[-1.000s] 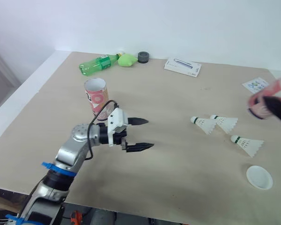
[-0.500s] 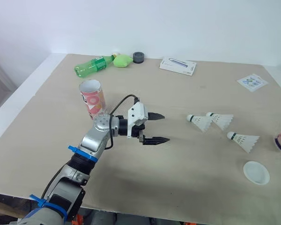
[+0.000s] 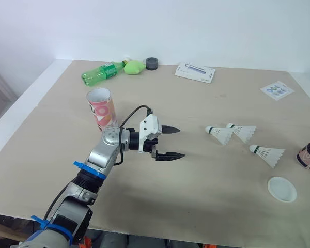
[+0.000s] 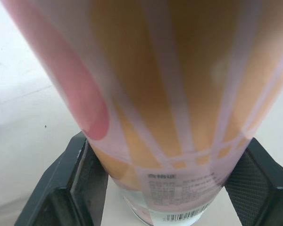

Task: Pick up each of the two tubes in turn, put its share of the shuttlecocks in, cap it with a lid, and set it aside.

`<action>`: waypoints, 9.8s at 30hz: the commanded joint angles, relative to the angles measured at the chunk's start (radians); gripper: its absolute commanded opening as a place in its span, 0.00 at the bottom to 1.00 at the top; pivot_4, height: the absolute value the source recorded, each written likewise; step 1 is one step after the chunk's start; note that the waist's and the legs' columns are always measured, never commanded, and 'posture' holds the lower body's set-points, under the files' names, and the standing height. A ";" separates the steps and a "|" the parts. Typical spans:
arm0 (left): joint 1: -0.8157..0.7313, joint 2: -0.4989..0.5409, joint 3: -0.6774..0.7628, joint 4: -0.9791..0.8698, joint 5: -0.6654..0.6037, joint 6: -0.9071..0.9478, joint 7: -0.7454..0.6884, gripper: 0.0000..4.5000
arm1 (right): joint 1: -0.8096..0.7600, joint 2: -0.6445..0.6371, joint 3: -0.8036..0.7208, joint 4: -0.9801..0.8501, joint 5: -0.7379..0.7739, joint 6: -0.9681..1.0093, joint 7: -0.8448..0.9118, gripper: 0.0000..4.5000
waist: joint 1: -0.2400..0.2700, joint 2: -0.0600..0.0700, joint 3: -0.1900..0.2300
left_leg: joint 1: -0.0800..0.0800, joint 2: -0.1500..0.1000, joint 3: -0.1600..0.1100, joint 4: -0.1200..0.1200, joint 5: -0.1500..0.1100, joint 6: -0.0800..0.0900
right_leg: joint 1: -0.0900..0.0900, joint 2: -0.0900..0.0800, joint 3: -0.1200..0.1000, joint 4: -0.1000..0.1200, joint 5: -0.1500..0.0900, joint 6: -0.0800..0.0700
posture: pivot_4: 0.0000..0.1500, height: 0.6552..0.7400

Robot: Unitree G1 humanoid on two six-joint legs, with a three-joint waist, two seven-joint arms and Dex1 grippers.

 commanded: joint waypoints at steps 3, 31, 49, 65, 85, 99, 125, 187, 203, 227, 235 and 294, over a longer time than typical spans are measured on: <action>0.004 0.003 0.018 -0.039 0.000 -0.015 0.009 1.00 | -0.015 0.014 0.010 0.044 -0.008 -0.049 0.013 0.75 | 0.000 0.000 0.000 | 0.000 0.000 0.000 0.000 0.000 0.000 | 0.000 0.000 0.000 0.000 0.001 0.001 | 1.00 0.77; -0.030 0.003 0.041 0.016 -0.001 -0.045 0.014 1.00 | 0.003 -0.016 0.002 -0.019 0.031 -0.006 0.091 0.99 | 0.000 -0.002 0.001 | 0.001 0.000 0.004 0.000 0.002 0.001 | -0.001 0.000 0.006 0.000 0.003 0.004 | 1.00 0.77; -0.056 0.010 0.053 0.032 -0.009 -0.035 -0.007 1.00 | 0.250 0.005 -0.140 -0.321 0.157 0.125 0.195 0.99 | 0.000 -0.003 0.001 | 0.001 0.000 0.005 0.000 0.002 0.001 | -0.002 0.000 0.007 -0.001 0.003 0.004 | 1.00 0.77; 0.388 0.265 0.202 -0.452 -0.149 0.250 0.077 1.00 | 0.390 0.009 0.080 -1.017 0.501 0.105 0.408 0.99 | -0.003 -0.010 0.004 | 0.004 0.005 0.006 -0.001 0.002 -0.001 | -0.001 0.001 0.006 -0.001 0.000 -0.005 | 1.00 0.77; 0.748 0.110 0.552 -0.543 -0.122 0.183 0.639 1.00 | 0.089 0.134 0.679 -0.726 0.162 -0.116 0.477 0.99 | 0.021 -0.018 0.007 | 0.001 0.004 0.005 0.000 -0.001 -0.003 | -0.003 0.001 0.005 -0.002 -0.002 -0.006 | 1.00 0.77; 0.479 0.164 0.482 -0.305 -0.070 0.171 0.625 1.00 | 0.134 0.155 0.662 -0.765 0.152 -0.121 0.432 0.99 | 0.022 -0.018 0.007 | 0.000 0.004 0.006 -0.001 -0.001 -0.003 | -0.004 0.001 0.006 -0.002 0.002 0.000 | 1.00 0.77; 0.061 0.136 0.406 0.117 0.016 0.052 0.587 1.00 | 0.149 0.152 0.620 -0.827 0.183 -0.102 0.375 0.99 | 0.022 -0.019 0.007 | -0.001 0.003 0.004 0.000 -0.001 -0.004 | -0.003 0.001 0.005 -0.001 0.003 0.001 | 1.00 0.77; -0.135 0.218 -0.089 -0.003 0.131 0.046 -0.266 0.74 | 0.417 -0.004 0.267 -0.741 0.171 -0.016 0.377 1.00 | 0.023 -0.016 0.006 | -0.003 0.000 0.000 0.002 0.001 -0.002 | -0.001 -0.001 0.000 -0.001 0.001 0.002 | 1.00 0.77; -0.198 0.210 -0.074 0.040 0.139 0.107 -0.295 0.74 | 0.026 0.071 0.523 -0.291 -0.003 -0.165 0.425 1.00 | 0.022 -0.014 0.006 | -0.003 0.000 0.000 0.002 0.003 0.001 | -0.002 0.000 0.000 -0.001 0.004 0.003 | 1.00 0.77; -0.222 0.198 -0.081 0.047 0.138 0.147 -0.306 0.74 | 0.022 0.070 0.490 -0.479 0.132 -0.171 0.595 0.00 | 0.022 -0.012 0.007 | -0.004 0.000 -0.001 0.002 0.003 0.001 | -0.002 0.000 -0.001 0.000 0.005 -0.001 | 1.00 0.77; -0.240 0.195 -0.084 0.079 0.140 0.141 -0.327 0.74 | -0.078 -0.210 0.397 -0.827 0.340 -0.056 0.735 0.00 | 0.022 -0.012 0.007 | -0.004 0.001 -0.002 0.001 0.003 0.001 | -0.002 0.001 -0.002 0.000 0.003 0.001 | 1.00 0.77; -0.306 0.051 -0.152 0.182 0.183 0.180 -0.415 0.74 | 0.573 -0.180 -0.082 -0.391 -0.075 -0.056 0.886 0.49 | 0.023 -0.006 0.004 | -0.010 -0.002 -0.010 0.008 0.004 0.002 | 0.000 -0.002 -0.010 0.000 0.003 0.003 | 1.00 0.77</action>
